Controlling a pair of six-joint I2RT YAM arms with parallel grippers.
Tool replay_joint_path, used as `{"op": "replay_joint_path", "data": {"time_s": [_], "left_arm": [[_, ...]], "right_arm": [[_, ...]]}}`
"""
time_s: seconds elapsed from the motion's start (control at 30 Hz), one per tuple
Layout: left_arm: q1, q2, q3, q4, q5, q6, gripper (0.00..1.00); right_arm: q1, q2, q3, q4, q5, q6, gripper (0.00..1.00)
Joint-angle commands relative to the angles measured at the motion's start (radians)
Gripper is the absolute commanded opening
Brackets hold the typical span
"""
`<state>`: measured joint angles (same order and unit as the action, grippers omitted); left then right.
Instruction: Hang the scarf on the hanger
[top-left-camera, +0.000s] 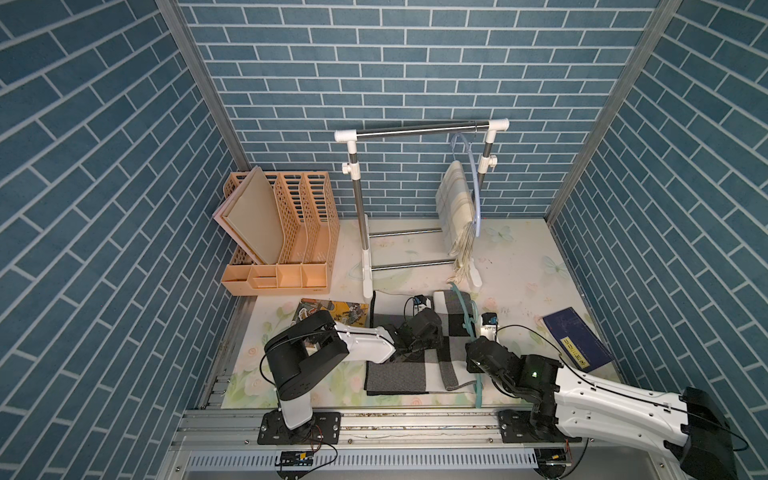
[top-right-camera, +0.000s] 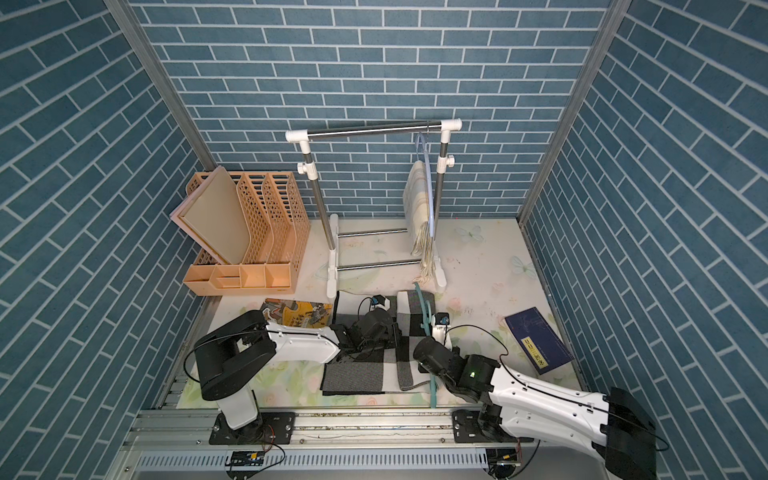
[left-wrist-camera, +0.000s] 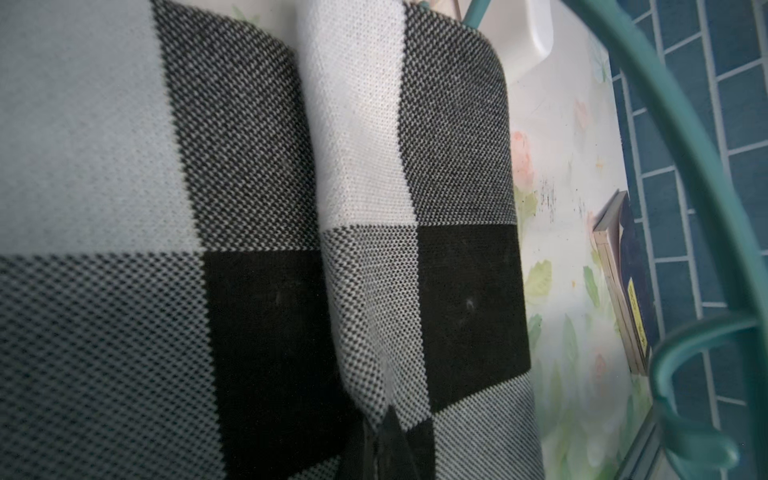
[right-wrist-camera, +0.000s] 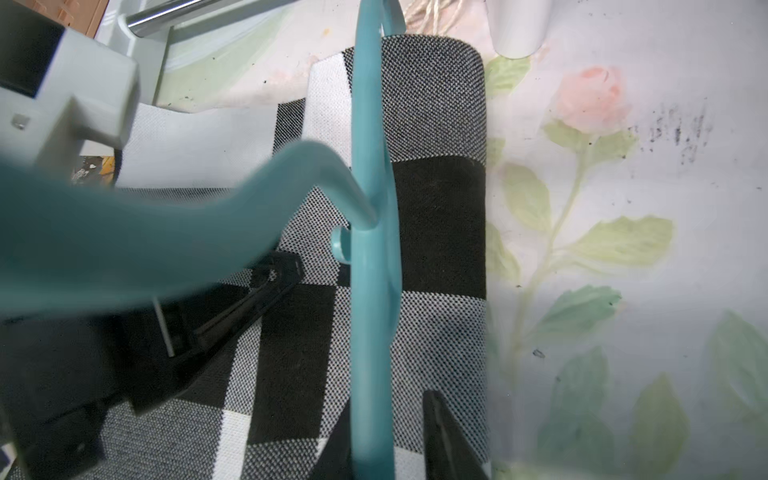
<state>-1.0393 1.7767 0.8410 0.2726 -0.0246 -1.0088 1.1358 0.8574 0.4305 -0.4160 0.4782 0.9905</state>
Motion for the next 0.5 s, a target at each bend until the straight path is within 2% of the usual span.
{"op": "replay_joint_path", "data": {"time_s": [0.0,0.1,0.23,0.47], "left_arm": [[0.01,-0.038,-0.011,-0.012,-0.016,0.014,0.0],[0.01,-0.064,-0.024,-0.015,-0.025,0.013,0.0],[0.01,-0.107,-0.03,-0.054,-0.047,0.02,0.0],[0.027,-0.198,-0.035,-0.152,-0.084,0.053,0.0]], "right_arm": [[-0.002,-0.003,0.02,-0.05,0.044,0.029,0.26],[-0.003,-0.004,0.029,-0.073,0.065,0.036,0.19],[-0.002,-0.007,0.037,-0.081,0.072,0.041,0.01],[-0.002,-0.006,0.051,-0.082,0.076,0.052,0.0]]}}
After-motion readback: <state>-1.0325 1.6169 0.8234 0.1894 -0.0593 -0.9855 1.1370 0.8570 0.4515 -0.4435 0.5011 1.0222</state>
